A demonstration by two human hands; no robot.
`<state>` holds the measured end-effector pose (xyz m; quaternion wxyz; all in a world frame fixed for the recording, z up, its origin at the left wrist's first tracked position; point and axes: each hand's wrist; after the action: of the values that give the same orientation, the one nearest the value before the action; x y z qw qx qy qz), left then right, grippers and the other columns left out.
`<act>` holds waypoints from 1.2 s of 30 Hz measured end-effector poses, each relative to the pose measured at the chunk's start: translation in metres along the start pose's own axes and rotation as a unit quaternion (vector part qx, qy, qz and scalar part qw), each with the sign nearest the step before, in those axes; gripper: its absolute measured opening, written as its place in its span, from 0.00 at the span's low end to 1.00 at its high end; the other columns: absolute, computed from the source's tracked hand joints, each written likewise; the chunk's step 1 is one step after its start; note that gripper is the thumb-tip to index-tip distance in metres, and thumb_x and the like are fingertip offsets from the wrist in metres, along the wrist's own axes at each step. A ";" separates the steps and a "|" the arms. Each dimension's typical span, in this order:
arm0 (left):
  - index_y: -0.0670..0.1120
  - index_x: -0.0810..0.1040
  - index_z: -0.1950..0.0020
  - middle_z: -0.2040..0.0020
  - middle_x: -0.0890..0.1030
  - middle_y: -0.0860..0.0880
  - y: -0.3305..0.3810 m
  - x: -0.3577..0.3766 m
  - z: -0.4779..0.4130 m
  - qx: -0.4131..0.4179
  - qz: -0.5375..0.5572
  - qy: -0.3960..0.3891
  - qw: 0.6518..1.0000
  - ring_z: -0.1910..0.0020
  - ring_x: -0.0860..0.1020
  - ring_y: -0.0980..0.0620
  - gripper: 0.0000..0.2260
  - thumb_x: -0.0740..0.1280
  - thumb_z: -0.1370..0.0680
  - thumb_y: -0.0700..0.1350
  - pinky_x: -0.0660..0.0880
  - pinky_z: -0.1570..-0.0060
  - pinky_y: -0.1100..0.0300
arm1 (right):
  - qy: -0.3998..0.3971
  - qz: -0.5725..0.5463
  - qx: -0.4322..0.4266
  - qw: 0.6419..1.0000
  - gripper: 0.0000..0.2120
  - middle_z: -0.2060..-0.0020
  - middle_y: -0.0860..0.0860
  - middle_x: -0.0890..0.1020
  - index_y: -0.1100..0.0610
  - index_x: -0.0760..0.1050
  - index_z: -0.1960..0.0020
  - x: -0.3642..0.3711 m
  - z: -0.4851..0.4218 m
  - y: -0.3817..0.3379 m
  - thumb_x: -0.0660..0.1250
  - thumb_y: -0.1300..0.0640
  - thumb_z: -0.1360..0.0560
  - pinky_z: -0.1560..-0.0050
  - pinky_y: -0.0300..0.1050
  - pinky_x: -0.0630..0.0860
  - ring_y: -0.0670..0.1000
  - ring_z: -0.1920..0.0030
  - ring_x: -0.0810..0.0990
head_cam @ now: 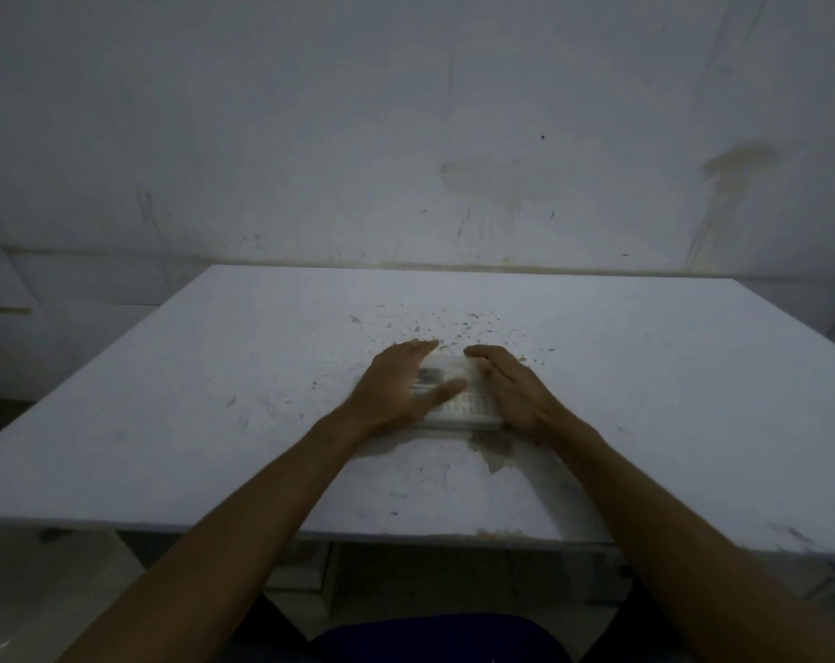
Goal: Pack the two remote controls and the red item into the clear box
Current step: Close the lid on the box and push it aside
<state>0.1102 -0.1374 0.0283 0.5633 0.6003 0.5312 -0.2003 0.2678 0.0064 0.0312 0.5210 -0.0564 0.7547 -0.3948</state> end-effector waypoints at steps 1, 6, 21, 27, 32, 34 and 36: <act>0.51 0.64 0.20 0.20 0.66 0.49 0.001 -0.001 0.000 -0.041 0.068 0.006 0.997 0.23 0.64 0.48 0.39 0.58 0.25 0.72 0.60 0.24 0.48 | 0.000 -0.026 0.009 1.000 0.22 0.27 0.51 0.71 0.53 0.66 0.24 0.000 0.001 0.001 0.49 0.47 0.14 0.31 0.45 0.67 0.50 0.32 0.72; 0.49 0.69 0.23 0.24 0.72 0.48 0.003 0.001 -0.010 -0.082 -0.005 -0.014 0.997 0.29 0.71 0.48 0.40 0.58 0.27 0.75 0.67 0.30 0.50 | -0.024 0.006 0.028 0.999 0.24 0.27 0.53 0.70 0.55 0.65 0.23 -0.004 -0.002 -0.003 0.49 0.47 0.14 0.33 0.43 0.65 0.52 0.30 0.71; 0.51 0.45 0.17 0.17 0.47 0.51 -0.020 -0.029 0.017 -0.092 0.040 -0.159 0.982 0.20 0.55 0.47 0.65 0.75 0.42 0.74 0.62 0.24 0.44 | 0.135 -0.006 0.118 0.984 0.21 0.32 0.56 0.72 0.54 0.72 0.33 0.012 0.011 0.011 0.54 0.43 0.17 0.37 0.51 0.78 0.52 0.40 0.78; 0.50 0.53 0.17 0.21 0.61 0.52 -0.038 -0.028 0.032 -0.059 0.121 -0.057 0.989 0.27 0.68 0.54 0.59 0.79 0.38 0.68 0.72 0.31 0.58 | 0.073 -0.108 0.159 0.979 0.22 0.42 0.48 0.79 0.50 0.81 0.40 -0.009 -0.013 0.002 0.51 0.43 0.15 0.35 0.52 0.73 0.50 0.43 0.78; 0.49 0.60 0.19 0.28 0.69 0.52 -0.074 -0.055 0.003 -0.099 0.168 0.001 0.981 0.33 0.74 0.53 0.60 0.75 0.44 0.75 0.76 0.36 0.55 | 0.028 -0.102 0.128 0.986 0.16 0.34 0.54 0.80 0.53 0.80 0.37 -0.026 -0.067 0.011 0.55 0.54 0.15 0.41 0.47 0.74 0.52 0.39 0.79; 0.48 0.60 0.20 0.28 0.70 0.52 -0.090 -0.065 -0.013 -0.117 0.177 0.035 0.977 0.34 0.75 0.52 0.61 0.75 0.45 0.76 0.77 0.37 0.55 | 0.007 0.015 0.109 0.994 0.17 0.30 0.54 0.76 0.53 0.75 0.31 -0.016 -0.093 0.016 0.58 0.53 0.17 0.34 0.50 0.72 0.55 0.33 0.76; 0.48 0.60 0.19 0.28 0.69 0.51 -0.104 -0.073 -0.030 -0.130 0.169 0.049 0.976 0.34 0.75 0.52 0.62 0.74 0.45 0.77 0.77 0.40 0.58 | -0.010 0.118 0.086 0.989 0.22 0.28 0.54 0.74 0.52 0.72 0.28 0.001 -0.114 0.018 0.59 0.45 0.19 0.29 0.55 0.69 0.56 0.29 0.72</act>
<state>-0.0159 -0.1618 0.0502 0.6355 0.6120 0.4708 -0.0021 0.1788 0.0791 0.0347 0.5744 0.0740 0.7140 -0.3934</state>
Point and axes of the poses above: each hand's wrist, its own z-axis away from the middle knuckle, its own x-axis out of the palm, y = z × x
